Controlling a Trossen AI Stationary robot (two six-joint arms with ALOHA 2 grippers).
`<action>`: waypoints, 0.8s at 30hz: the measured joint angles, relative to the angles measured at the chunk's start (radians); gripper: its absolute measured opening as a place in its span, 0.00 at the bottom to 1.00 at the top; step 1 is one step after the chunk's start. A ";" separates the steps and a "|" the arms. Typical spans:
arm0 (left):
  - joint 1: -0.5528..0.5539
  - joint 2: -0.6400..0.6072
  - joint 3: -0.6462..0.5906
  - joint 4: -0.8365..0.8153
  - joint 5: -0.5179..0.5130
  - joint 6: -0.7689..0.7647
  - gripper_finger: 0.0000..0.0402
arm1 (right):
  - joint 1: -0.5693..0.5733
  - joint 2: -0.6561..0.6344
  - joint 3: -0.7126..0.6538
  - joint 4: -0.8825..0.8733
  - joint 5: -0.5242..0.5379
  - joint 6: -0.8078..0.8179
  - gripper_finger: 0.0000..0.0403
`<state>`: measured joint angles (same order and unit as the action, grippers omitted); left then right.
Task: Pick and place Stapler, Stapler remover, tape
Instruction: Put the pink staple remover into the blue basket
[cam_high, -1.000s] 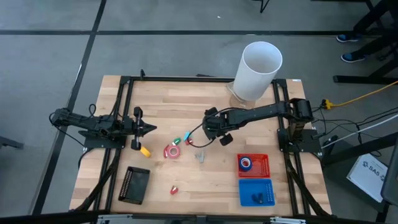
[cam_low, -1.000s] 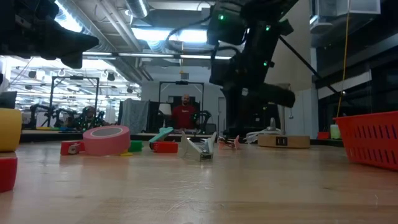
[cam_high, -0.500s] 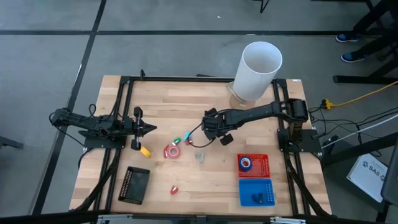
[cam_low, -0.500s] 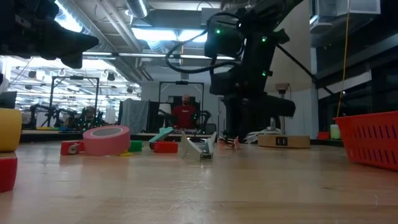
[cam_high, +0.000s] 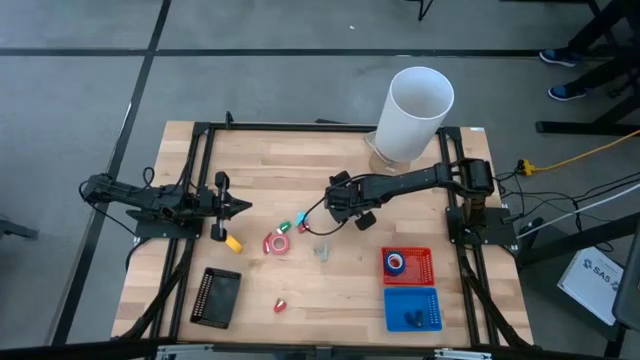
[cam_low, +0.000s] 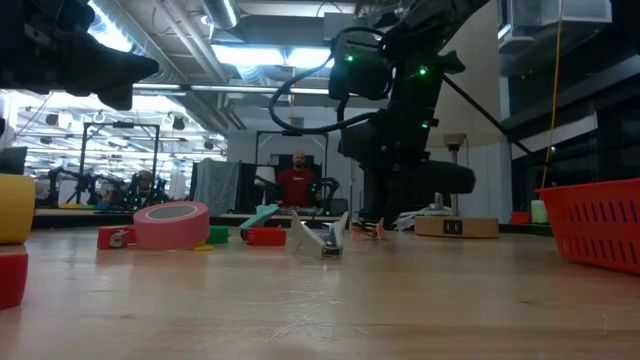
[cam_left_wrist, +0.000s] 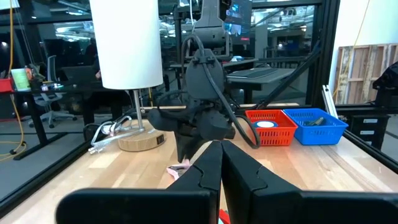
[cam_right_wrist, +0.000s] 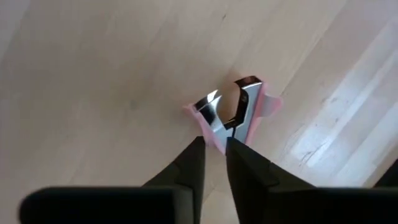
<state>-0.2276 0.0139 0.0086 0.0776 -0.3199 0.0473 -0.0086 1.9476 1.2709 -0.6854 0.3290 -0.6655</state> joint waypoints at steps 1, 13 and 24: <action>0.000 0.000 0.000 0.000 0.000 0.000 0.01 | 0.000 0.000 0.000 0.001 0.000 0.000 0.13; 0.000 0.000 0.000 0.000 0.000 0.000 0.01 | 0.001 0.019 0.003 0.014 -0.027 0.003 0.04; 0.000 0.000 0.000 0.000 0.000 0.000 0.01 | 0.005 0.021 0.002 0.041 -0.039 0.054 0.01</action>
<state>-0.2276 0.0139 0.0090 0.0779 -0.3199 0.0471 -0.0036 1.9682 1.2732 -0.6449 0.2896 -0.6118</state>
